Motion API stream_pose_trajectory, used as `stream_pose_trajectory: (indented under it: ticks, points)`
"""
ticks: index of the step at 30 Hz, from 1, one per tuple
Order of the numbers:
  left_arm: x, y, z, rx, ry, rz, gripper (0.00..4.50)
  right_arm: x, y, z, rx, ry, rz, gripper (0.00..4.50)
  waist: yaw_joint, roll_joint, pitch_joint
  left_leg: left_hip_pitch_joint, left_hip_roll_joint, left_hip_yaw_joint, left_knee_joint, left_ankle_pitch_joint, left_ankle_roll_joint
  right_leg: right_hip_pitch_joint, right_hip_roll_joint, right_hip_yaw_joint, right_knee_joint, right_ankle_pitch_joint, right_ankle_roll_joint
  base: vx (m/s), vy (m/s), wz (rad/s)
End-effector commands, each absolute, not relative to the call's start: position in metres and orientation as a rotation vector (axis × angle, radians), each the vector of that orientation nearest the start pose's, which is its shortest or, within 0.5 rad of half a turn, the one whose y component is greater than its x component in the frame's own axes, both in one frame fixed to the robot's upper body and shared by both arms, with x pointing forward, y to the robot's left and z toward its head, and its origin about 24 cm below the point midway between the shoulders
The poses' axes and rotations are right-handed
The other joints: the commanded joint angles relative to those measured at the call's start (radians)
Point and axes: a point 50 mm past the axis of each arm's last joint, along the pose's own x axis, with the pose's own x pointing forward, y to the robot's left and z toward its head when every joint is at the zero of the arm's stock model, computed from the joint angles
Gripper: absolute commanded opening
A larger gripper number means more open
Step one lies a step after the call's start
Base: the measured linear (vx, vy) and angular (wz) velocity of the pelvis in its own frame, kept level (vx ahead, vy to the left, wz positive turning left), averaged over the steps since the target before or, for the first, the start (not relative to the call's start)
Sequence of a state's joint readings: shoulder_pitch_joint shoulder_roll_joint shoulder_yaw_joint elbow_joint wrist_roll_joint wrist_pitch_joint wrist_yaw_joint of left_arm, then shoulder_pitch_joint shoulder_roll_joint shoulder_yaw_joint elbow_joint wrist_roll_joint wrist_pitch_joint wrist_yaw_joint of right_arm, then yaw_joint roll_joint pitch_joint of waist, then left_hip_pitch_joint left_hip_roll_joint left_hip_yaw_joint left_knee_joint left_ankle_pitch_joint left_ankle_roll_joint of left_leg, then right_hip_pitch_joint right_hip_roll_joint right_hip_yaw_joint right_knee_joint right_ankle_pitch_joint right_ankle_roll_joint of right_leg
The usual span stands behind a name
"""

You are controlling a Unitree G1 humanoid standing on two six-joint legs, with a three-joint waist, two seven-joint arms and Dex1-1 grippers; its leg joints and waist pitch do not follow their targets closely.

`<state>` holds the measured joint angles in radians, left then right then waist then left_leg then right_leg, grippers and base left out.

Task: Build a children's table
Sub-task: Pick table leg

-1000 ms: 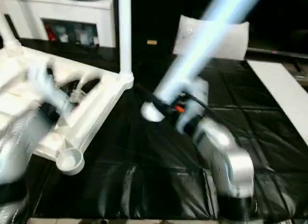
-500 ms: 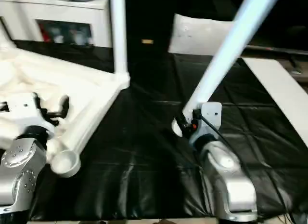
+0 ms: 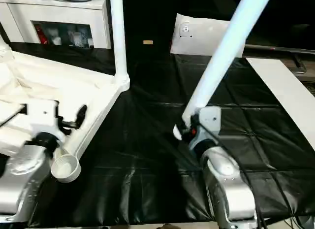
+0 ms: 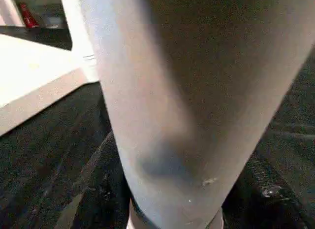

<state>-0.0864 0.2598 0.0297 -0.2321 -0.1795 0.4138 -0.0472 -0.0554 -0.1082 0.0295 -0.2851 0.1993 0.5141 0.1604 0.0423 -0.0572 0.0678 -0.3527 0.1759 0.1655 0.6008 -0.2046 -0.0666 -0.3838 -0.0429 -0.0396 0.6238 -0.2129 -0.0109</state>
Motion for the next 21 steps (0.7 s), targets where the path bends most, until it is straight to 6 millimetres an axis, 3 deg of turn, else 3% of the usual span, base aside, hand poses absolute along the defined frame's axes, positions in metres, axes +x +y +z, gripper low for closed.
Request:
stream_pose_trajectory:
  ticks: [1,6,7,8,9,10,11,12,14,15,16,17,18,19,20,21]
  points:
    - [0.2663,0.1812,0.0892,0.081,0.089,-0.091,4.09,0.2588,-0.1409,0.0714,0.075,0.183,0.251,1.93,0.003,0.015,-0.056,-0.001,0.044,-0.017,-0.076,-0.212,-0.029,0.034,-0.089,0.061,-0.085,-0.226,-0.11,0.0,0.0,0.0]
    - [0.2634,0.1827,0.087,0.079,0.093,-0.087,4.09,0.2582,-0.1393,0.0696,0.082,0.178,0.268,1.93,0.022,0.012,-0.06,-0.02,0.036,-0.011,-0.049,-0.126,0.07,0.056,-0.143,0.095,-0.105,-0.25,-0.153,0.0,0.0,0.0]
    - [0.2628,0.1831,0.0864,0.079,0.098,-0.089,4.09,0.2577,-0.1395,0.0697,0.101,0.179,0.267,1.93,0.036,0.011,-0.061,-0.026,0.041,-0.023,-0.026,-0.09,0.119,0.066,-0.184,0.116,-0.121,-0.255,-0.182,0.0,0.0,0.0]
    - [0.2628,0.1831,0.0863,0.079,0.098,-0.09,4.09,0.2575,-0.1396,0.0698,0.108,0.179,0.268,1.93,0.038,0.013,-0.06,-0.025,0.045,-0.026,-0.025,-0.081,0.125,0.064,-0.186,0.116,-0.122,-0.253,-0.194,0.0,0.0,0.0]
    - [0.2627,0.1833,0.0859,0.081,0.103,-0.091,4.09,0.2562,-0.1399,0.0711,0.157,0.18,0.274,1.93,0.041,0.02,-0.061,-0.019,0.051,-0.023,-0.033,-0.073,0.136,0.056,-0.172,0.104,-0.117,-0.227,-0.219,-0.001,0.059,0.05]
    - [0.263,0.1836,0.086,0.08,0.105,-0.091,4.09,0.2557,-0.14,0.072,0.188,0.179,0.278,1.93,0.039,0.023,-0.063,-0.011,0.051,-0.014,-0.046,-0.071,0.151,0.05,-0.148,0.087,-0.104,-0.186,-0.234,0.005,0.078,0.05]
    - [0.2631,0.1837,0.0861,0.079,0.106,-0.091,4.09,0.2556,-0.1401,0.0722,0.194,0.178,0.279,1.93,0.038,0.026,-0.064,-0.007,0.05,-0.01,-0.05,-0.065,0.16,0.048,-0.137,0.078,-0.097,-0.161,-0.239,0.005,0.078,0.05]
    - [0.2637,0.1837,0.0865,0.081,0.105,-0.09,4.09,0.2565,-0.1407,0.0719,0.177,0.177,0.275,1.93,0.035,0.027,-0.067,0.005,0.044,0.001,-0.058,-0.056,0.19,0.038,-0.118,0.062,-0.089,-0.112,-0.24,-0.002,0.092,0.02]
    - [0.264,0.1836,0.0865,0.081,0.106,-0.09,4.09,0.2571,-0.1408,0.0713,0.171,0.178,0.276,1.93,0.035,0.024,-0.06,0.015,0.042,0.007,-0.06,-0.122,0.191,0.03,-0.128,0.064,-0.102,-0.167,-0.229,-0.019,0.103,0.06]
    - [0.264,0.1832,0.086,0.079,0.108,-0.09,4.09,0.2574,-0.1408,0.071,0.17,0.178,0.275,1.93,0.035,0.02,-0.059,0.013,0.042,0.008,-0.059,-0.142,0.187,0.033,-0.136,0.068,-0.108,-0.193,-0.222,-0.026,0.105,0.09]
    - [0.2641,0.1832,0.0858,0.078,0.109,-0.09,4.09,0.2577,-0.1407,0.0709,0.169,0.178,0.275,1.93,0.04,0.016,-0.058,0.009,0.045,0.005,-0.054,-0.172,0.172,0.038,-0.156,0.076,-0.119,-0.247,-0.201,-0.033,0.104,0.04]
    - [0.264,0.1828,0.0853,0.079,0.111,-0.091,4.09,0.2582,-0.1405,0.0708,0.169,0.178,0.276,1.93,0.041,0.017,-0.058,0.006,0.048,0.0,-0.054,-0.18,0.166,0.041,-0.167,0.08,-0.123,-0.272,-0.191,-0.033,0.104,0.04]
    - [0.2641,0.1828,0.0851,0.081,0.112,-0.092,4.09,0.259,-0.1405,0.0713,0.16,0.173,0.274,1.93,0.038,0.028,-0.056,0.012,0.051,-0.006,-0.064,-0.199,0.149,0.039,-0.163,0.074,-0.129,-0.32,-0.161,-0.038,0.103,0.02]
    - [0.2642,0.1828,0.0851,0.082,0.112,-0.093,4.09,0.2599,-0.1403,0.0714,0.155,0.171,0.275,1.93,0.034,0.031,-0.057,0.014,0.048,-0.004,-0.072,-0.207,0.142,0.039,-0.151,0.066,-0.127,-0.318,-0.15,-0.042,0.109,-0.01]
    - [0.2643,0.1828,0.0852,0.083,0.112,-0.093,4.09,0.2602,-0.1402,0.0715,0.153,0.171,0.275,1.93,0.029,0.035,-0.057,0.018,0.045,-0.001,-0.081,-0.22,0.135,0.036,-0.136,0.057,-0.123,-0.311,-0.139,-0.042,0.109,-0.01]
    - [0.2645,0.183,0.0853,0.083,0.112,-0.093,4.09,0.2607,-0.1401,0.0715,0.154,0.174,0.277,1.93,0.017,0.037,-0.057,0.025,0.037,0.005,-0.096,-0.253,0.122,0.028,-0.11,0.038,-0.114,-0.288,-0.117,-0.046,0.113,-0.04]
